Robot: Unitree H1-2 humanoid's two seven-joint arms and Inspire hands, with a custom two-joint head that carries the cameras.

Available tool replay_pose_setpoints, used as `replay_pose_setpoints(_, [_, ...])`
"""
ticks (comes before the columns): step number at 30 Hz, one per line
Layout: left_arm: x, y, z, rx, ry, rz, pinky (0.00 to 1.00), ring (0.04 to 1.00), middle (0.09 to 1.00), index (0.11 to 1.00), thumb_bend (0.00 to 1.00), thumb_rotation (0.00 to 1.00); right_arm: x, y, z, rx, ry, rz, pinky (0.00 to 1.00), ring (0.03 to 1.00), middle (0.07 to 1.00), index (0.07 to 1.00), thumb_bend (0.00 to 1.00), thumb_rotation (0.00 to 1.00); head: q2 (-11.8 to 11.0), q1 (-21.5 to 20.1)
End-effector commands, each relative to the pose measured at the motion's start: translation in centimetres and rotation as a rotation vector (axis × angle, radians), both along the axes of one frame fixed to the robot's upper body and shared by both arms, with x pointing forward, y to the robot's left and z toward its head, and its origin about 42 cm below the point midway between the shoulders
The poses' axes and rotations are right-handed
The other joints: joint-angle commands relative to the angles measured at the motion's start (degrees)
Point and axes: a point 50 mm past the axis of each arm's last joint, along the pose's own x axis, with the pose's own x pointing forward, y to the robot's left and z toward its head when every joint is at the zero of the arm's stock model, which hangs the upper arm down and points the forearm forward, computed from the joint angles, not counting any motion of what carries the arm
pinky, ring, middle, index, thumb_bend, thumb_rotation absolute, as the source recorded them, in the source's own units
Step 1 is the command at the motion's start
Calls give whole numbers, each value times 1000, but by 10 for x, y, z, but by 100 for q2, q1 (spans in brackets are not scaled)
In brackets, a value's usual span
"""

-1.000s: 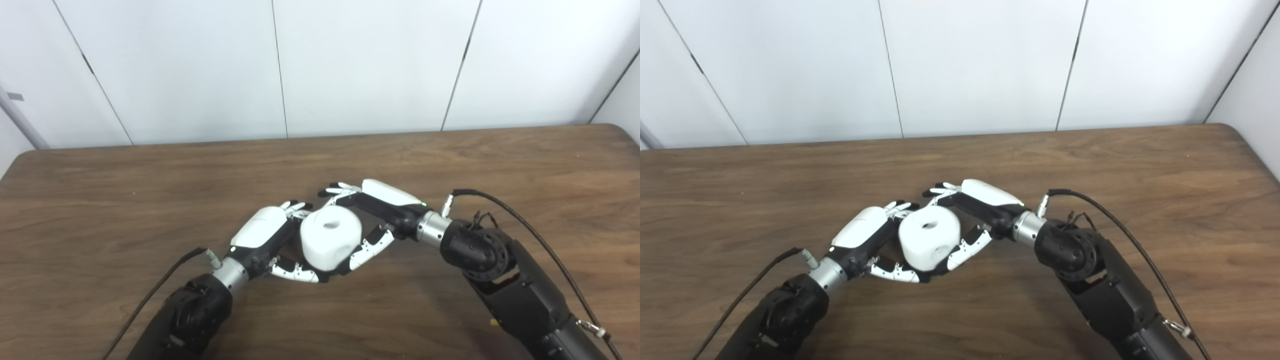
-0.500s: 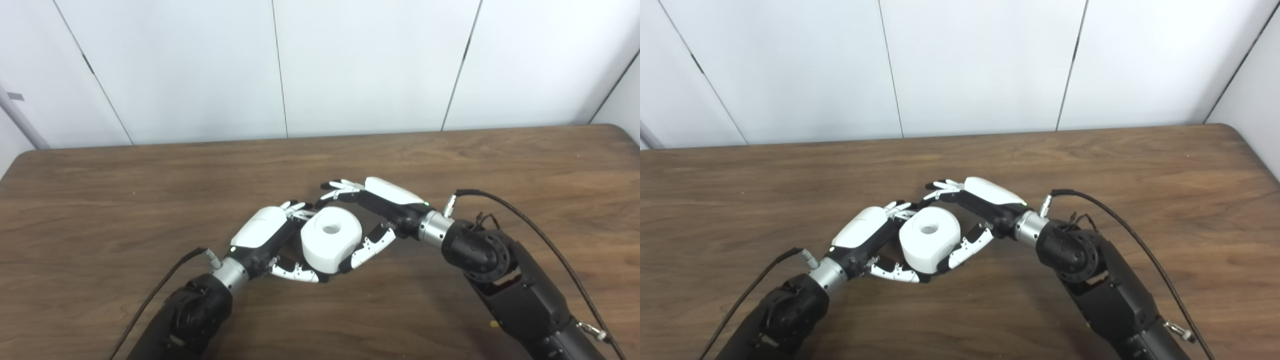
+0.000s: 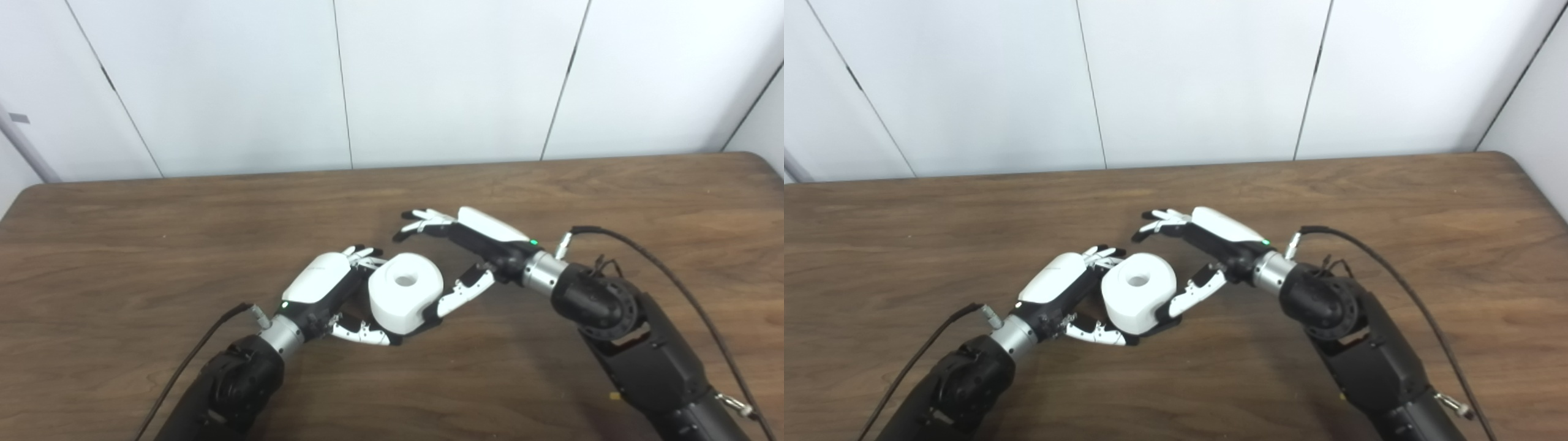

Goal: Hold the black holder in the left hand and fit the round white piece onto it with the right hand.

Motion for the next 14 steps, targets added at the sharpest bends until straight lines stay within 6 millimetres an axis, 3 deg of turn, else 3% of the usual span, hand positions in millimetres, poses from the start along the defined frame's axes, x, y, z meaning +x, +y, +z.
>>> replay_pose_setpoints(1, [11, 10, 12, 3, -53, 17, 1000, 946, 811, 481, 525, 54, 0, -10, 19, 27, -55, -6, 941, 1000, 975, 880, 883, 313, -2, 16])
replay_pose_setpoints(8, [9, 14, 10, 16, -42, 27, 1000, 941, 813, 481, 524, 54, -12, -32, 18, 36, -51, -39, 945, 1000, 995, 913, 916, 353, 3, -8])
replay_pose_setpoints(14, [11, 23, 11, 8, -46, 36, 1000, 931, 807, 481, 524, 53, -12, -42, 18, 84, -46, -73, 980, 1000, 1000, 913, 869, 618, -38, -39])
